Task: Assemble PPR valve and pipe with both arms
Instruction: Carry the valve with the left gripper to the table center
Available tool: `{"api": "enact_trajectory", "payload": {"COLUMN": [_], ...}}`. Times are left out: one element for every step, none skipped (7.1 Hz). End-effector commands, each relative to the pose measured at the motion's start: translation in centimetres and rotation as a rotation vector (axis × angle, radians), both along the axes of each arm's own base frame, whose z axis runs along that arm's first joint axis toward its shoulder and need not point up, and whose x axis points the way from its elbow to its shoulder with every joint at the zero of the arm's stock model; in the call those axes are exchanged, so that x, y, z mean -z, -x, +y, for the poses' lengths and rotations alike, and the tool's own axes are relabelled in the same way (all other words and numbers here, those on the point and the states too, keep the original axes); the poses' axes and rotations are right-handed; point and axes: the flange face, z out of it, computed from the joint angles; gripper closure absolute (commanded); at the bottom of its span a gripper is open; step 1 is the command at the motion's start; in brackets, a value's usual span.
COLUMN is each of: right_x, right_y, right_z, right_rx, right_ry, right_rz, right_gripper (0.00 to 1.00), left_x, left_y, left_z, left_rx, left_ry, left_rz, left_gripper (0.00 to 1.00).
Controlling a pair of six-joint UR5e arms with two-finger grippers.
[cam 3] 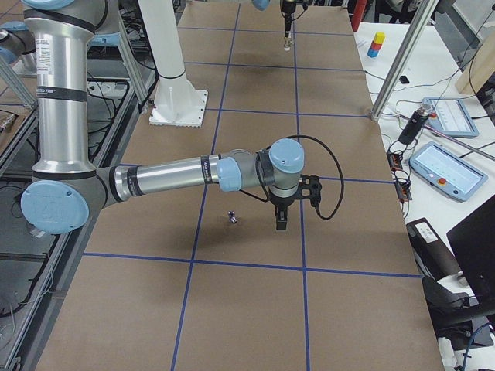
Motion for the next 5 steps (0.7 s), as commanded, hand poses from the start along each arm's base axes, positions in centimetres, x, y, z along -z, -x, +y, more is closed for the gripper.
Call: {"api": "enact_trajectory", "payload": {"right_x": [0.0,0.0,-0.1,-0.3,-0.3], "right_y": [0.0,0.0,0.0,0.2,0.2], "right_z": [0.1,0.1,0.1,0.1,0.1], "right_rx": [0.0,0.0,0.0,0.004,0.004], "right_ry": [0.0,0.0,0.003,0.006,0.009], "right_rz": [-0.002,-0.002,-0.001,-0.002,-0.002], "right_gripper": [0.0,0.0,0.0,0.0,0.0], "left_x": [10.7,17.2,21.4,25.0,29.1], "left_y": [-12.0,-17.4,-21.4,-25.3,-30.4], "left_z": [2.0,3.0,3.8,2.7,0.6], "left_rx": [0.025,0.007,0.008,0.036,0.027], "left_ry": [0.063,0.052,0.053,0.1,0.111], "left_rz": [0.038,0.005,-0.024,-0.022,-0.048], "left_gripper": [1.0,1.0,1.0,1.0,1.0]}}
